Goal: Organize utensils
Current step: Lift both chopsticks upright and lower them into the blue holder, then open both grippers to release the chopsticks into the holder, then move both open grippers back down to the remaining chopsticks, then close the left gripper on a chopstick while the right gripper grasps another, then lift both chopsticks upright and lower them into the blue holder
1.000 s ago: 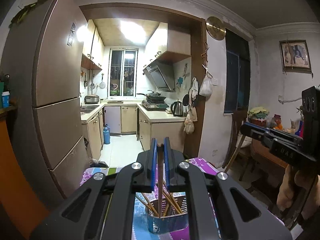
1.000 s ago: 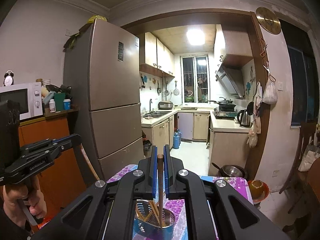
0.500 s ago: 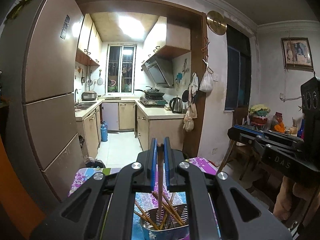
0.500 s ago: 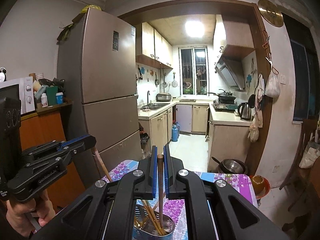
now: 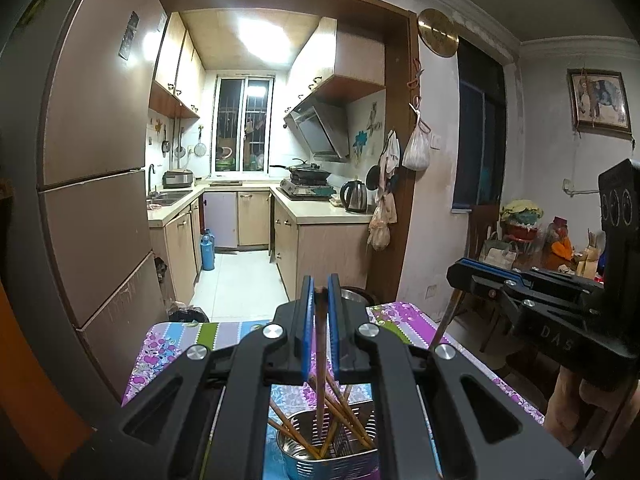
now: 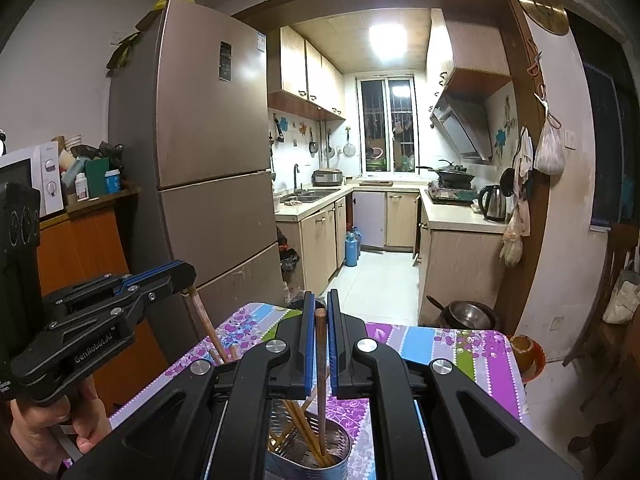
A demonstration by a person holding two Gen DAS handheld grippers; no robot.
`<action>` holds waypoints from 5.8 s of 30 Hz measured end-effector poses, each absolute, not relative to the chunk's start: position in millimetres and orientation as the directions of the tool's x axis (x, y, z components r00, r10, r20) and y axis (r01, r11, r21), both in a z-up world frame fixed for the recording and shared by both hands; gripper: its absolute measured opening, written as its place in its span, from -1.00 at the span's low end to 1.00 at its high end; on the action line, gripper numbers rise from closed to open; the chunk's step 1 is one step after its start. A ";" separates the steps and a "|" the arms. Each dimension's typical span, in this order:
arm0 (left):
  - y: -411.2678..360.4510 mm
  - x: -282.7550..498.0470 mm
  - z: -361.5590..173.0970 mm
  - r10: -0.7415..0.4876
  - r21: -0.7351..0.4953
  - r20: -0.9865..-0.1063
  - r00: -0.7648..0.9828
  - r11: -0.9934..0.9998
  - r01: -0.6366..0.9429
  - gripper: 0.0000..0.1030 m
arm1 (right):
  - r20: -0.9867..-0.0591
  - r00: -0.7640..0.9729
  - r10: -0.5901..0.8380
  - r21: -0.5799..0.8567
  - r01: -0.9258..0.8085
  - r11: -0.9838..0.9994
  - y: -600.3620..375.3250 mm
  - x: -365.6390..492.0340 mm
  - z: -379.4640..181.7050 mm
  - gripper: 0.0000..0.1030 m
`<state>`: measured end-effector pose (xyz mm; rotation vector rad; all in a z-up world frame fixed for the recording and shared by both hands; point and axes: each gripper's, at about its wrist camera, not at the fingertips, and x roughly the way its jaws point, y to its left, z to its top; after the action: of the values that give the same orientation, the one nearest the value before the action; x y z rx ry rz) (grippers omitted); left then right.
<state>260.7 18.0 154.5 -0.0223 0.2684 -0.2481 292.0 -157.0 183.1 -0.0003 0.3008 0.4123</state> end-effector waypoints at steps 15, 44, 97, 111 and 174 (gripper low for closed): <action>8.9 272.2 145.1 -0.220 -0.030 -0.327 0.919 0.974 0.223 -0.90 | -0.300 0.867 0.397 0.061 -0.398 0.915 -159.4 299.7 174.3 -0.86; 48.9 85.1 90.0 -0.258 0.075 -0.200 0.945 0.958 0.278 0.23 | -0.218 0.840 0.497 0.079 -0.492 0.867 -229.6 90.5 114.4 -0.14; 15.6 11.3 -154.4 -0.282 -0.006 -0.450 0.847 0.950 0.313 -0.60 | -0.452 0.848 0.277 0.033 -0.295 0.955 -144.8 5.5 -137.6 -0.63; 17.2 3.5 -152.9 -0.250 -0.010 -0.425 0.870 0.962 0.272 -0.87 | -0.406 0.874 0.269 0.052 -0.271 0.961 -153.5 -5.5 -138.2 -0.85; 10.7 128.7 152.6 -0.284 0.095 -0.183 0.941 0.948 0.305 -0.91 | -0.247 0.854 0.458 -0.012 -0.475 0.880 -193.8 143.6 204.2 -0.85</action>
<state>128.7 10.7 152.6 0.1229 0.1688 -0.3013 143.6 -193.8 204.2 -0.0736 0.2412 0.4912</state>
